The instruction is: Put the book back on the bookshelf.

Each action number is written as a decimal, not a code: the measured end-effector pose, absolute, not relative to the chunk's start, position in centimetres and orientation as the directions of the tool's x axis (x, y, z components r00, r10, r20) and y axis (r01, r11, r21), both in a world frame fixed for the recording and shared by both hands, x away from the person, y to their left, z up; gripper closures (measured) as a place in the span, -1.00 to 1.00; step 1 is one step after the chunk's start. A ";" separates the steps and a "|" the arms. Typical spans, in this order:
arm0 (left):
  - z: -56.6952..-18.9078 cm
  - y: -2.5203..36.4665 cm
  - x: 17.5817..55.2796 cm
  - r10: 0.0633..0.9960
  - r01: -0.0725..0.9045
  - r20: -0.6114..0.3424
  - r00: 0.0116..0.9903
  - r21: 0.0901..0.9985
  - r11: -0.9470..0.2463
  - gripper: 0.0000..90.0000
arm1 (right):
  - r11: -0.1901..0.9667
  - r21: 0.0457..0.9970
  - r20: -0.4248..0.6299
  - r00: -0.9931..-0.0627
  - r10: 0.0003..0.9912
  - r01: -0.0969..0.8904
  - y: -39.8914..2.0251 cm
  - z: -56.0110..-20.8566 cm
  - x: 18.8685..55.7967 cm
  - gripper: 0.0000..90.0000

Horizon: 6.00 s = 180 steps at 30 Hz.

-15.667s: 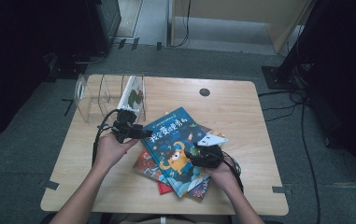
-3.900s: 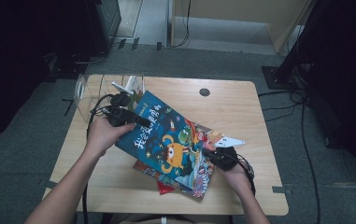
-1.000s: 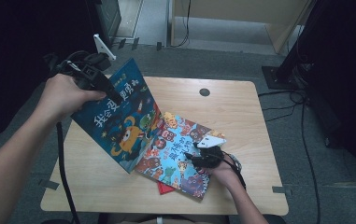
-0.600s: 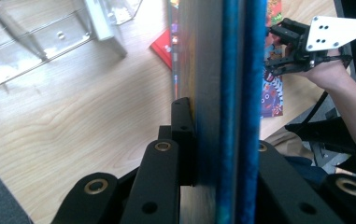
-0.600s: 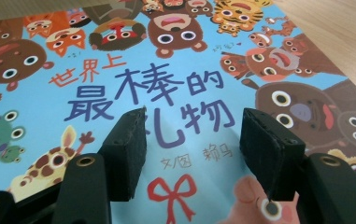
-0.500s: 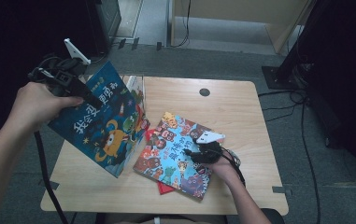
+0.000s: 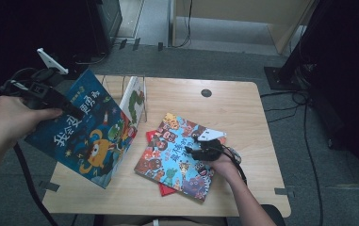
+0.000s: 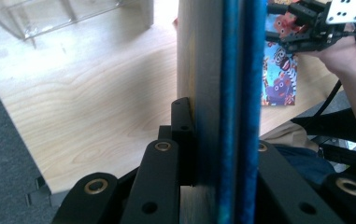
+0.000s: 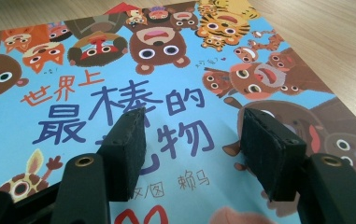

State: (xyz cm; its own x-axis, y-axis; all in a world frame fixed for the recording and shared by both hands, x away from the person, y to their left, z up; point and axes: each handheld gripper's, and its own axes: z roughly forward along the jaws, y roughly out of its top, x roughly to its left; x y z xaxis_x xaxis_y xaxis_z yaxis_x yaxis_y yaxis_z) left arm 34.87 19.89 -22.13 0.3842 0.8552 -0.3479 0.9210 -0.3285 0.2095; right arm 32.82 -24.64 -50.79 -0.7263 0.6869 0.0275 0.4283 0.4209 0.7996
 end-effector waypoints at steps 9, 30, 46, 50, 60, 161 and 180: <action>-22.4 23.1 33.7 0.880 0.941 -0.343 0.328 0.202 -0.272 0.84 | 0.419 0.801 0.029 -0.727 0.686 0.427 -24.5 -50.8 33.2 -0.10; -22.3 27.3 36.3 0.940 0.973 -0.290 0.179 0.193 -0.126 0.84 | 0.420 0.802 0.027 -0.727 0.686 0.426 -24.4 -50.8 33.2 -0.10; -22.5 27.8 40.5 0.953 0.980 -0.289 0.092 0.197 -0.035 0.84 | 0.416 0.802 0.027 -0.722 0.691 0.428 -24.4 -50.8 33.1 -0.08; -22.5 28.1 41.5 0.952 0.979 -0.297 0.067 0.204 -0.005 0.84 | 0.412 0.805 0.027 -0.721 0.693 0.426 -24.4 -50.9 33.1 -0.07; -22.5 28.6 43.4 0.950 0.976 -0.309 0.036 0.213 0.032 0.84 | 0.408 0.807 0.025 -0.716 0.698 0.426 -24.4 -50.9 32.9 -0.05; -18.2 32.1 43.7 0.920 0.932 -0.378 0.100 0.360 0.046 0.18 | 0.413 0.806 0.026 -0.722 0.691 0.425 -24.3 -50.8 32.2 -0.01; -21.6 24.0 38.9 0.869 0.871 -0.401 0.291 0.487 -0.067 0.10 | 0.374 0.816 0.060 -0.709 0.703 0.440 -25.7 -50.1 32.2 0.07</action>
State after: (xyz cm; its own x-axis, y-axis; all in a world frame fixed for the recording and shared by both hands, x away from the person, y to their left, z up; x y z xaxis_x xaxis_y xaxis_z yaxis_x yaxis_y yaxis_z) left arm 38.95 23.98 -21.64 0.2913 0.8687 -0.4007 0.8707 -0.0672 0.4872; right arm 32.22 -25.75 -50.08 -0.7089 0.7027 0.0602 0.4402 0.3742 0.8162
